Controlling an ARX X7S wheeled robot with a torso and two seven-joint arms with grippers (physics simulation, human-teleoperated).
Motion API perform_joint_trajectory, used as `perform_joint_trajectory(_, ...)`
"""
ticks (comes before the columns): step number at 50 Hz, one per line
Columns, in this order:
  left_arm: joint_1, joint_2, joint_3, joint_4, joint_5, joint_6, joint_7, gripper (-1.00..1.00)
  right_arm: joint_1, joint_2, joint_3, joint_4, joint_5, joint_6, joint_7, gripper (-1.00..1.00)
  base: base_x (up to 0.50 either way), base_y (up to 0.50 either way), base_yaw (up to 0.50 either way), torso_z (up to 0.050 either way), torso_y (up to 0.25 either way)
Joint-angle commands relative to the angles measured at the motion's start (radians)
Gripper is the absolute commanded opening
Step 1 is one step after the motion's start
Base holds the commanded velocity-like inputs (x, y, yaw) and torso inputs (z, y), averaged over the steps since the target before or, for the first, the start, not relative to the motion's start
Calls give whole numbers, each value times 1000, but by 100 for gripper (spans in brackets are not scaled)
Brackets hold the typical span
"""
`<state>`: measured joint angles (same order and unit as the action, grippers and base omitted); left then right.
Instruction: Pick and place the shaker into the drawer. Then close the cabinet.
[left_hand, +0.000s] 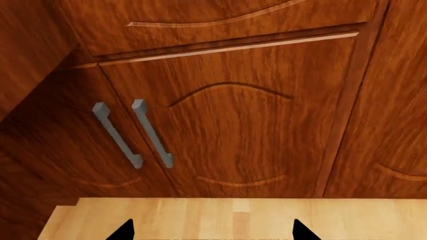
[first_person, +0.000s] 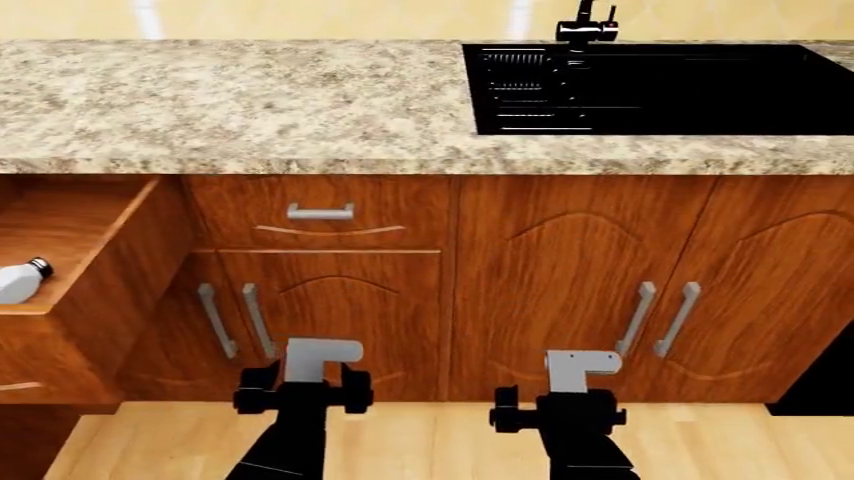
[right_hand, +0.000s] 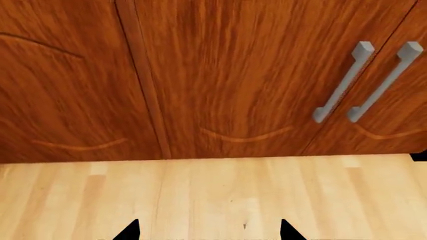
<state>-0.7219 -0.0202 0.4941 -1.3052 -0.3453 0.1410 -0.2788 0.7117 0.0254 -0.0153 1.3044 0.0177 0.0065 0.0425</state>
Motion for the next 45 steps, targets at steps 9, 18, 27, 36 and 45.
perform_joint_trajectory(9,8,14,-77,-1,84,-12,19,100,2,1,-12,3,14,11,-12,100,1,-500,0,0,0)
perform_joint_trajectory(18,7,15,-68,0,86,-8,22,100,2,1,-16,3,15,17,-10,100,1,-500,0,0,0)
perform_joint_trajectory(27,5,14,-66,-1,81,-12,24,100,2,1,-17,3,18,17,-11,100,1,-500,0,0,0)
perform_joint_trajectory(36,5,15,-72,-1,81,-20,32,100,2,2,-14,3,24,14,-21,100,1,-500,0,0,0)
perform_joint_trajectory(45,5,16,-73,-1,80,-24,39,100,3,1,-13,3,23,24,-24,100,18,-500,0,0,0)
